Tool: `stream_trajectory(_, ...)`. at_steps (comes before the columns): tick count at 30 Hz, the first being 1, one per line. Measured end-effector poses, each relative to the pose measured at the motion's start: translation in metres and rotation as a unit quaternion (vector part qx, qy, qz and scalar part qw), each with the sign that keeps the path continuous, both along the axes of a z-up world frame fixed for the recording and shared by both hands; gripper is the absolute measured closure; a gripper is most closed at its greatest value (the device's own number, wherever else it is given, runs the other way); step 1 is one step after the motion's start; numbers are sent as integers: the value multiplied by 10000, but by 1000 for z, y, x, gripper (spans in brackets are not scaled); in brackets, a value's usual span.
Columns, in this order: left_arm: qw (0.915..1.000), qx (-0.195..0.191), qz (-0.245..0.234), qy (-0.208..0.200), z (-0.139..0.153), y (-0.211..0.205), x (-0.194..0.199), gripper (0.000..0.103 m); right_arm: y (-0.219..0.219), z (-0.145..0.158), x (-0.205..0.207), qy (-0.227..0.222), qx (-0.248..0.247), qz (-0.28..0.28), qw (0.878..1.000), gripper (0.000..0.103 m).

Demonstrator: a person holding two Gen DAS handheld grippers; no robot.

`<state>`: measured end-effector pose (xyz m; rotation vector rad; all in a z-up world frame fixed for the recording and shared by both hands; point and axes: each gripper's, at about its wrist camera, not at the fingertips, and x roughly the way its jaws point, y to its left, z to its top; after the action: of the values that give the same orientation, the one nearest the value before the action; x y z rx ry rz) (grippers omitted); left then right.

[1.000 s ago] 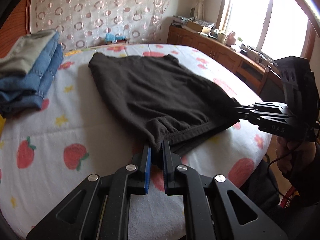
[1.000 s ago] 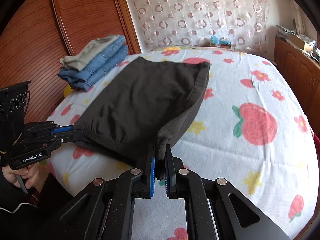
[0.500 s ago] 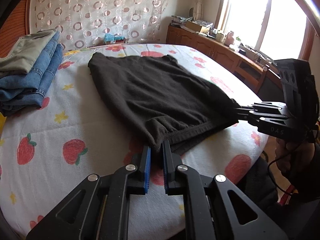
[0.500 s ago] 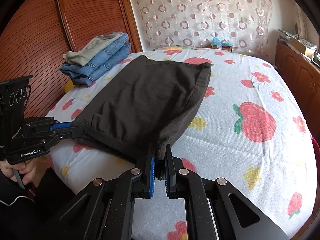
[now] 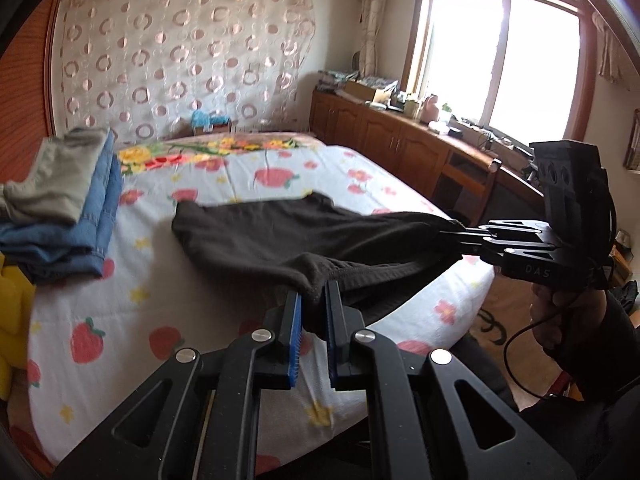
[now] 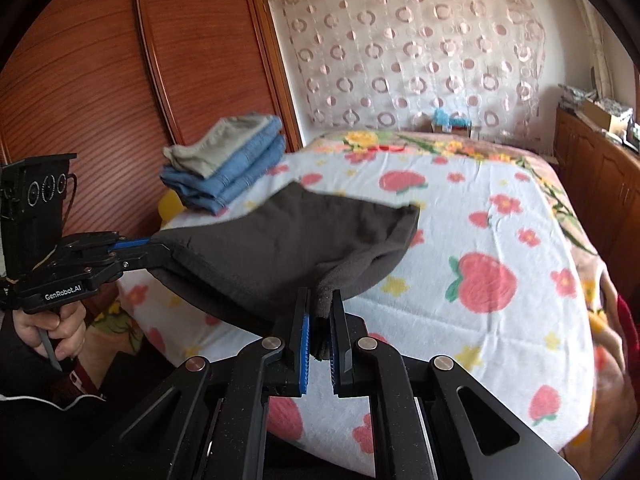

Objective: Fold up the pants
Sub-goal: 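Lower the held cuffs onto the waistband with both grippers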

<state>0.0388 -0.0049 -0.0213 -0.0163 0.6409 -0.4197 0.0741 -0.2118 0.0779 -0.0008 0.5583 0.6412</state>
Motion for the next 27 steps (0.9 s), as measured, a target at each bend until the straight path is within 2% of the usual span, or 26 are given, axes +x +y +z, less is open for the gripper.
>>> stream_trajectory(12,9992,24,-109,-375,30,-5,-11,92,-15,24,-23,-417,158,-35,9990,96)
stream_trajectory(21,9999,24,39,-102,6,0,9,92,-8,14,-5,-286,146,-93,9994,96)
stream_trajectory(27,9997,20,165,-205,1,2,26,92,2,14,21,-324,130,-188,9992,96)
